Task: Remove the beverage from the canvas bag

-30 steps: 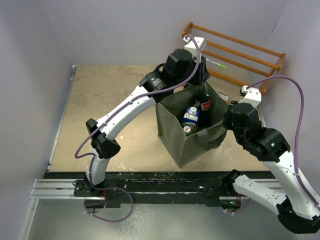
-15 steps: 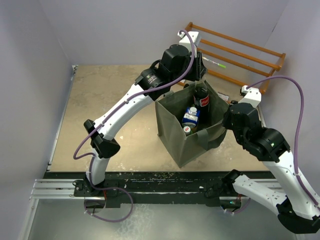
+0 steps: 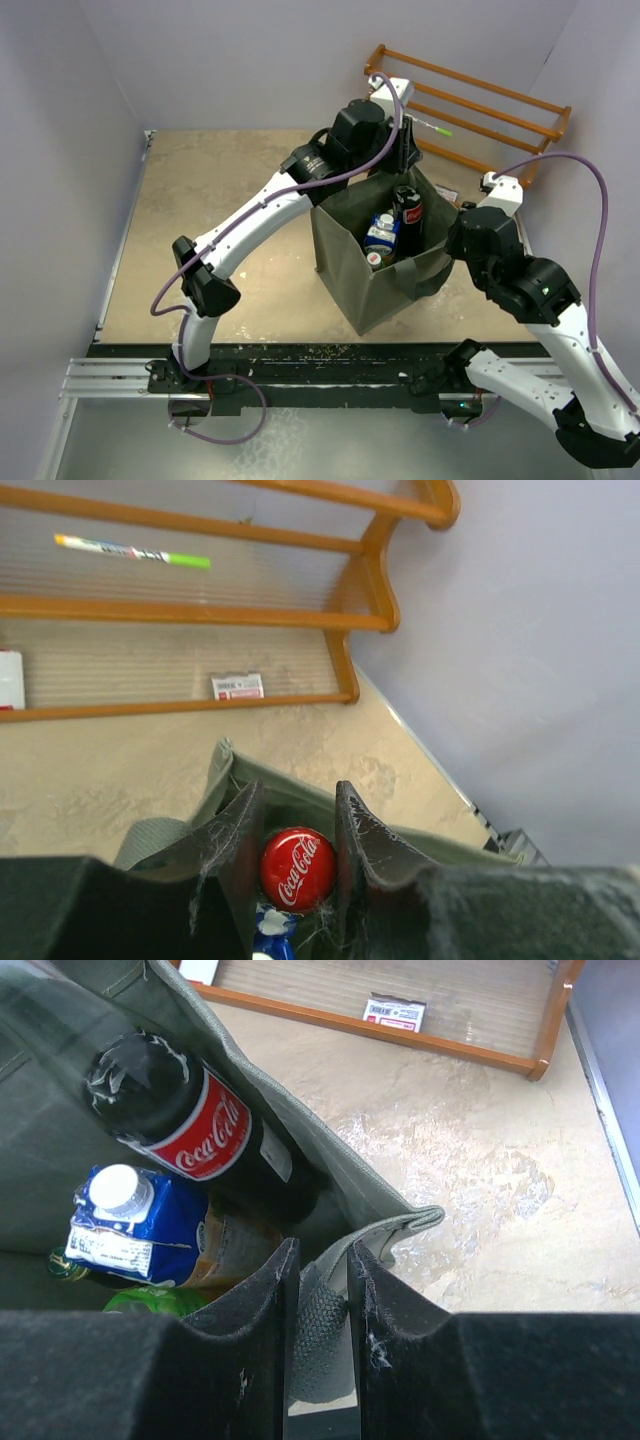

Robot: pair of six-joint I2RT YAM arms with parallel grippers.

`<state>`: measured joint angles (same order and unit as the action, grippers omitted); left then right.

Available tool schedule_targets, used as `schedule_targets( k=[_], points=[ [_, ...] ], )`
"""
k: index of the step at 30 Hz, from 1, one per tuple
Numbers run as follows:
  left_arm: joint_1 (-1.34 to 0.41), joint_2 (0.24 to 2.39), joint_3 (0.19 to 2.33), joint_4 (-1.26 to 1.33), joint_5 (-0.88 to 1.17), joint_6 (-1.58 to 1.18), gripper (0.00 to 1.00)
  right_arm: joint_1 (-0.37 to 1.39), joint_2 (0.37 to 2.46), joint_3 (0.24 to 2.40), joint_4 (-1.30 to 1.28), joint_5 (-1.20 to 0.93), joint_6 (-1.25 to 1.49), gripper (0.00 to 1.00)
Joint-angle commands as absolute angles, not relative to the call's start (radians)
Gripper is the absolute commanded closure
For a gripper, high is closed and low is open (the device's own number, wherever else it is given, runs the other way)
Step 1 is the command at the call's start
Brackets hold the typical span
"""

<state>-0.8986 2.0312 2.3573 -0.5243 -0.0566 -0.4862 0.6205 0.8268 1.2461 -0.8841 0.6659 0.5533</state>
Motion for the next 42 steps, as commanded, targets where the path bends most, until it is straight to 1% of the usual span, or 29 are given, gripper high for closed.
schedule_targets(
  k=[1,6,13,18,28,33,35,36,39,40,42],
  points=[
    [-0.918,1.964,2.38,-0.253,0.015,-0.481,1.0,0.617,0.81,1.248,-0.868,0.722,0.542,0.72],
    [-0.939,2.0,2.37,-0.244,0.056,-0.448,1.0,0.616,0.802,1.251,-0.881,0.731,0.55,0.72],
    [-0.981,2.026,2.285,-0.174,0.074,-0.271,1.0,0.616,0.796,1.253,-0.889,0.737,0.558,0.72],
    [-0.983,2.06,2.259,-0.165,0.071,-0.212,1.0,0.615,0.781,1.254,-0.905,0.737,0.567,0.73],
    [-0.989,2.054,2.078,-0.082,0.071,-0.205,1.0,0.616,0.743,1.241,-0.94,0.714,0.611,0.73],
    [-0.989,2.03,2.013,-0.083,0.065,-0.205,1.0,0.616,0.749,1.237,-0.949,0.669,0.632,0.72],
    [-0.989,2.015,1.988,-0.081,0.063,-0.207,0.99,0.616,0.75,1.236,-0.948,0.667,0.64,0.69],
    [-0.989,2.006,1.975,-0.08,0.062,-0.211,0.97,0.615,0.755,1.24,-0.959,0.669,0.653,0.62],
    [-0.989,1.987,1.949,-0.075,0.067,-0.221,0.94,0.616,0.784,1.281,-1.003,0.699,0.723,0.29],
    [-0.989,1.983,1.94,-0.076,0.067,-0.226,0.92,0.616,0.791,1.293,-1.003,0.699,0.73,0.23],
    [-0.988,1.977,1.922,-0.076,0.07,-0.231,0.89,0.616,0.814,1.297,-0.989,0.693,0.72,0.22]
  ],
)
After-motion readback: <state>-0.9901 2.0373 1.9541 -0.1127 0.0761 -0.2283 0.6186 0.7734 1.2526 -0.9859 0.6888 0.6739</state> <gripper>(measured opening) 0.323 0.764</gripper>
